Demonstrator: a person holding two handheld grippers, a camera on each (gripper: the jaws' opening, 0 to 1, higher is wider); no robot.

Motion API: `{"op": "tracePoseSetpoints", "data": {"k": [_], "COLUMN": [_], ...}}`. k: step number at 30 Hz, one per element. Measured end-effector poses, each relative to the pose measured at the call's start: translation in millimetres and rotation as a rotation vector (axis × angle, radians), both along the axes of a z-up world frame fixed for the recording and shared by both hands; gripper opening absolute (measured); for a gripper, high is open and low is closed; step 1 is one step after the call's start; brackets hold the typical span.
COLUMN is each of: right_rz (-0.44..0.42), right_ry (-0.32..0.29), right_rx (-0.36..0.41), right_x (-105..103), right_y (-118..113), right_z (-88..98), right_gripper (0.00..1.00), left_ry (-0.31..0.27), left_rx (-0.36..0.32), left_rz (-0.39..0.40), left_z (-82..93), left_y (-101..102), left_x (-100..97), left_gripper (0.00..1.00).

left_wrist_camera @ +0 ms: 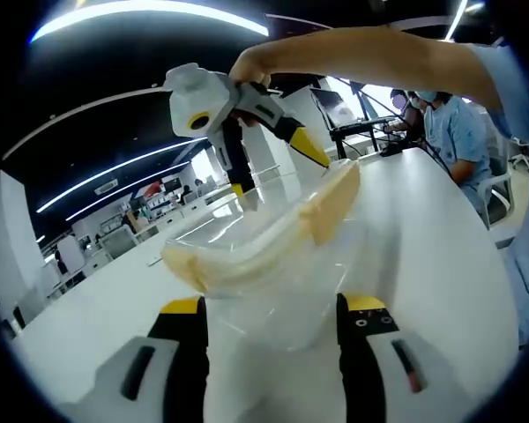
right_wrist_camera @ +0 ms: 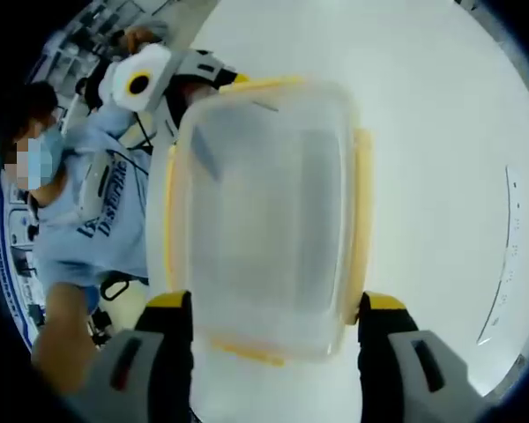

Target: Snap each plastic latch of the storage box into its locked position after aligning the lid with the box until every specified latch is closed and the lid sits flush.

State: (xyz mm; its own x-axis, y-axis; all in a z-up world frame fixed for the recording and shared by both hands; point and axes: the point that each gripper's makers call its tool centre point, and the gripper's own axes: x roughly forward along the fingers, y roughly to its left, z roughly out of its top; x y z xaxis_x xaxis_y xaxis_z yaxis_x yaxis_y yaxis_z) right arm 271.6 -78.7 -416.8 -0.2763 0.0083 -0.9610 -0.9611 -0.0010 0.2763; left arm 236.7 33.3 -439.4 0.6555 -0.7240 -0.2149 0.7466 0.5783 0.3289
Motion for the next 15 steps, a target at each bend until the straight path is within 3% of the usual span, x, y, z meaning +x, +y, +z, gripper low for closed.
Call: {"op": "tracePoseSetpoints", "data": {"k": [9,15], "right_rz": [-0.008,-0.034], "right_ry": [0.073,0.169], "right_rx": [-0.031,-0.008], "right_x": [-0.1,-4.4], "right_y": [-1.4,-2.9], "right_z": [-5.2,-12.7], "right_gripper": [0.79,0.82], "left_ry": [-0.001,-0.001], "left_rx": [-0.003,-0.005], "left_rz": [0.0,-0.002], "left_z": [0.6,0.7], "left_y": [-0.5,-1.1], "left_x": [-1.0,-1.7], "left_gripper": [0.57,0.57]}}
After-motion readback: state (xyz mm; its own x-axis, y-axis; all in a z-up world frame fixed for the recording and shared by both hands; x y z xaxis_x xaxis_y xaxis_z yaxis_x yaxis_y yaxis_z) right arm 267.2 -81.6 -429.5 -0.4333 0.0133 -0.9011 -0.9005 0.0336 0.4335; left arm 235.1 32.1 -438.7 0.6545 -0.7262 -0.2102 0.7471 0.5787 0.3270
